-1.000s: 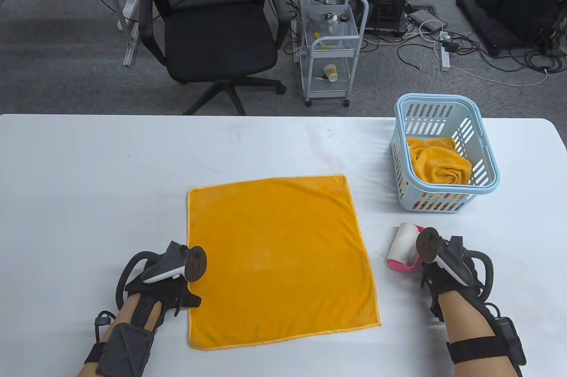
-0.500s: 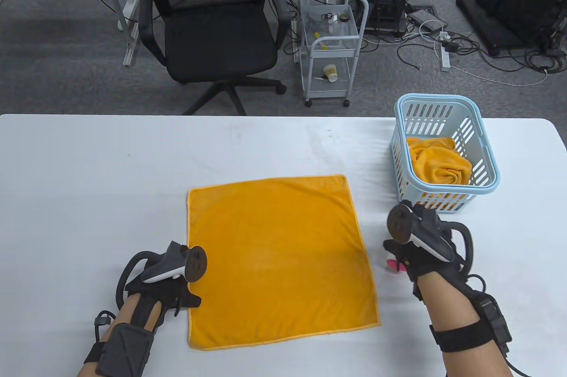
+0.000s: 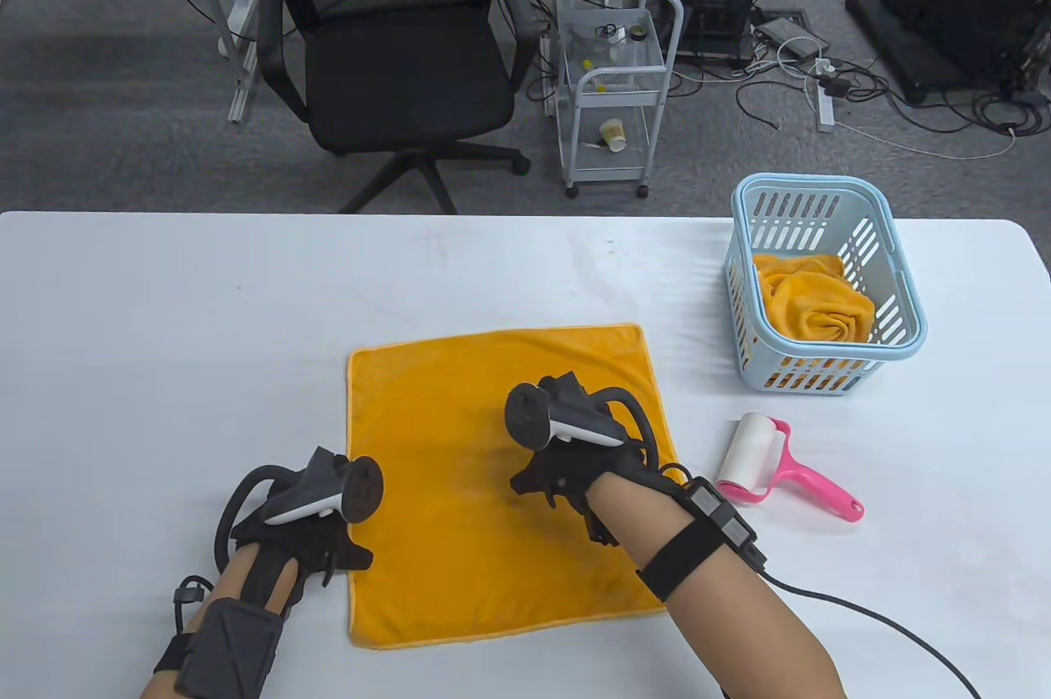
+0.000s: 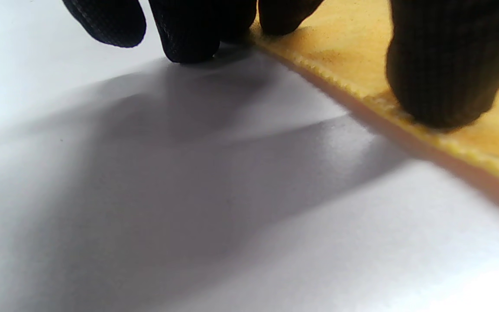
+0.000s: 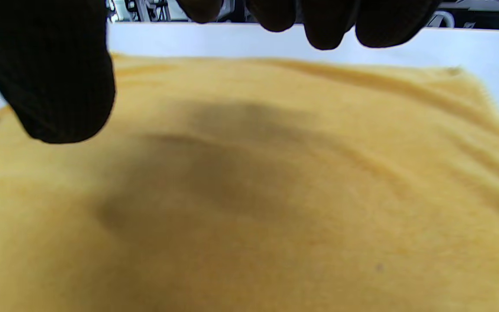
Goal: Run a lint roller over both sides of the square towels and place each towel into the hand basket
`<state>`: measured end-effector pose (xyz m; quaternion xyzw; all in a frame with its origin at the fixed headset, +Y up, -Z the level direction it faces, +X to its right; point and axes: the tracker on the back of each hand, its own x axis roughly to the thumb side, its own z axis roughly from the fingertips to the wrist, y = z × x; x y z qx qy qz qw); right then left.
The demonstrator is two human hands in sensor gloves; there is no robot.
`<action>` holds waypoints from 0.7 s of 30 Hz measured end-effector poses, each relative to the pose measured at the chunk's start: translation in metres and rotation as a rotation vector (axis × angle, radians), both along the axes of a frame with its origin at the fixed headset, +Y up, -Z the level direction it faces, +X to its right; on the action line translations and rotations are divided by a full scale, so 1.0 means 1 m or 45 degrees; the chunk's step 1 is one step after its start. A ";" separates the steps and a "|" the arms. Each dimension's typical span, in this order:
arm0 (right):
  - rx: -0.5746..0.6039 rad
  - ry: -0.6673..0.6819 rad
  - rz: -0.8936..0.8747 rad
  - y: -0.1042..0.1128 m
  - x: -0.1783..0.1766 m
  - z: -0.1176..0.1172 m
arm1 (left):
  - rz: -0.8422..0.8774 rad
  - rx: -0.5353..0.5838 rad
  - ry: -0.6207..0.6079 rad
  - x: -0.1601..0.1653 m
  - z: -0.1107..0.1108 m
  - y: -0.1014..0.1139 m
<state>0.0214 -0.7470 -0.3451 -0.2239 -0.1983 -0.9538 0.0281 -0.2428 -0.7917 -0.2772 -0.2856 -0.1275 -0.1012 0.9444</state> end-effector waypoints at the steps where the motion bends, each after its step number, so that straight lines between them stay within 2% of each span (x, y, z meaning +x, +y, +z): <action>1: -0.026 0.008 0.017 -0.006 -0.004 -0.001 | 0.003 0.000 -0.001 0.000 0.000 0.000; 10: -0.180 -0.017 0.156 -0.045 -0.009 -0.006 | 0.060 0.013 -0.007 -0.004 0.000 0.004; 14: -0.026 -0.028 0.100 -0.036 -0.010 -0.010 | 0.131 0.020 0.000 -0.008 0.000 0.009; 18: 0.003 -0.015 0.117 -0.037 -0.010 -0.011 | 0.136 0.023 -0.001 -0.009 -0.001 0.009; 21: 0.002 -0.075 0.119 -0.023 0.004 -0.017 | 0.121 0.026 -0.007 -0.009 0.000 0.010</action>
